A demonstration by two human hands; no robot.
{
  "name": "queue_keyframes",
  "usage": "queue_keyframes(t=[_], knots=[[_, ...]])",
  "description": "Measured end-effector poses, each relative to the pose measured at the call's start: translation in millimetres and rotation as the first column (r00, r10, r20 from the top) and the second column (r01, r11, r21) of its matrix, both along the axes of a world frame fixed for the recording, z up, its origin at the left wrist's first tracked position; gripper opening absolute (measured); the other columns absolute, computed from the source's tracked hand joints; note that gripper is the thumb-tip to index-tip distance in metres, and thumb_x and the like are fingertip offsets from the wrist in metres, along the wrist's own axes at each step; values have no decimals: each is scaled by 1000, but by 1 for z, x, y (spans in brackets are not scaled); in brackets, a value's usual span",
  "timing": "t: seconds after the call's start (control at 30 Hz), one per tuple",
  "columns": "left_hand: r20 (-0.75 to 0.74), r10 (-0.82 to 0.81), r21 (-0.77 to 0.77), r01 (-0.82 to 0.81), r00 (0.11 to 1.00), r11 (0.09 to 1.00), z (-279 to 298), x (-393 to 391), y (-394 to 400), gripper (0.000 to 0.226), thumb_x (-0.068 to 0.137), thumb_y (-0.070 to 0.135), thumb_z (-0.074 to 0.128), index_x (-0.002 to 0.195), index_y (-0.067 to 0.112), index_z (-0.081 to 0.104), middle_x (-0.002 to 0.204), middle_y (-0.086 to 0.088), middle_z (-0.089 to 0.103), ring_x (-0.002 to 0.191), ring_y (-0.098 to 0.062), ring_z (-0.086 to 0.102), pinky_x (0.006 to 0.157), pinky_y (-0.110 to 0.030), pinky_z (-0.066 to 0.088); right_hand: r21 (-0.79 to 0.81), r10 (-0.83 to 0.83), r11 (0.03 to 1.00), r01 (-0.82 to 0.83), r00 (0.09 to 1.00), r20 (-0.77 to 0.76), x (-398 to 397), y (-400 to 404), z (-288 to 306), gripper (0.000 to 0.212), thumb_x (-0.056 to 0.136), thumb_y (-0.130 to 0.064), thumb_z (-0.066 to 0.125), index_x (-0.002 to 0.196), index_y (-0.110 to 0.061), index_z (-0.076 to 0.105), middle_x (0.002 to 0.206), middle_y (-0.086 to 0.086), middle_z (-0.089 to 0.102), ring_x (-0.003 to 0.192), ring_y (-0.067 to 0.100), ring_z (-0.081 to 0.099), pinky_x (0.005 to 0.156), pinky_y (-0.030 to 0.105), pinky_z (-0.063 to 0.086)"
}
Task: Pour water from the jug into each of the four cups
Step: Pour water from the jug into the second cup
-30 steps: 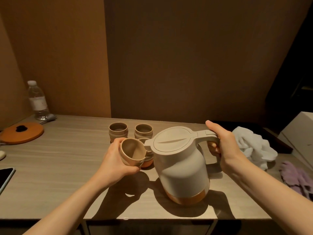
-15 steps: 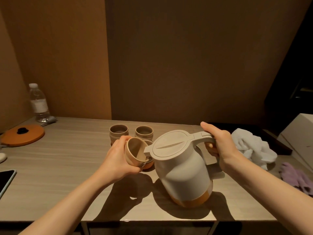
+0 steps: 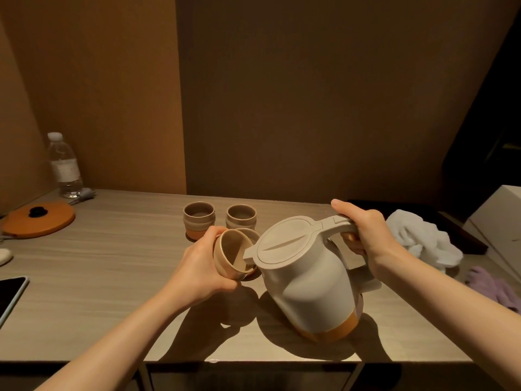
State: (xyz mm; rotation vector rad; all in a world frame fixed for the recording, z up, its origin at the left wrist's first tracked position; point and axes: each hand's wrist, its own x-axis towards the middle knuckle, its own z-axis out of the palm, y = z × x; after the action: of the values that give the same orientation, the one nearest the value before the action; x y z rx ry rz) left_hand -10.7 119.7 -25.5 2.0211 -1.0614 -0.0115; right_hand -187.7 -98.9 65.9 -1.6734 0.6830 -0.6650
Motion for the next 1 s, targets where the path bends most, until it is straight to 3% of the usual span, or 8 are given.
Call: queue_keyframes(t=[0.4,0.67,0.83,1.0], knots=[[31,5,2,-5,1000,1000,-3,0,-2,91,48,26,92,116,42,34,101,31,44,92,-1,51,65,-5,36,-29,57,998,-57,998,-11,5,1,8,49,86,-42,64,46,-17,51,39,-1,34,33,10,27,36,19,25],[46,1,-8,0,999,1000,-6,-1,-3,95,47,28,91,122,42,34,115,20,49,107,-8,50,84,-19,42,-48,74,996,-75,997,-29,6,3,11,50,87,-41,63,45,-16,52,38,-1,35,32,10,26,34,18,25],[38,12,-10,-12,999,1000,-9,-2,-3,93,47,29,91,119,44,35,111,23,47,103,-6,50,77,-11,36,-58,65,996,-67,997,-35,7,5,13,53,88,-41,63,41,-19,53,38,-2,36,31,9,28,34,17,26],[23,16,-19,-15,1000,1000,-9,-1,-4,91,47,28,91,118,42,36,112,19,49,105,-9,51,81,-17,40,-51,53,997,-55,998,-42,8,6,15,54,88,-40,63,40,-19,52,36,-4,36,29,7,29,33,15,26]])
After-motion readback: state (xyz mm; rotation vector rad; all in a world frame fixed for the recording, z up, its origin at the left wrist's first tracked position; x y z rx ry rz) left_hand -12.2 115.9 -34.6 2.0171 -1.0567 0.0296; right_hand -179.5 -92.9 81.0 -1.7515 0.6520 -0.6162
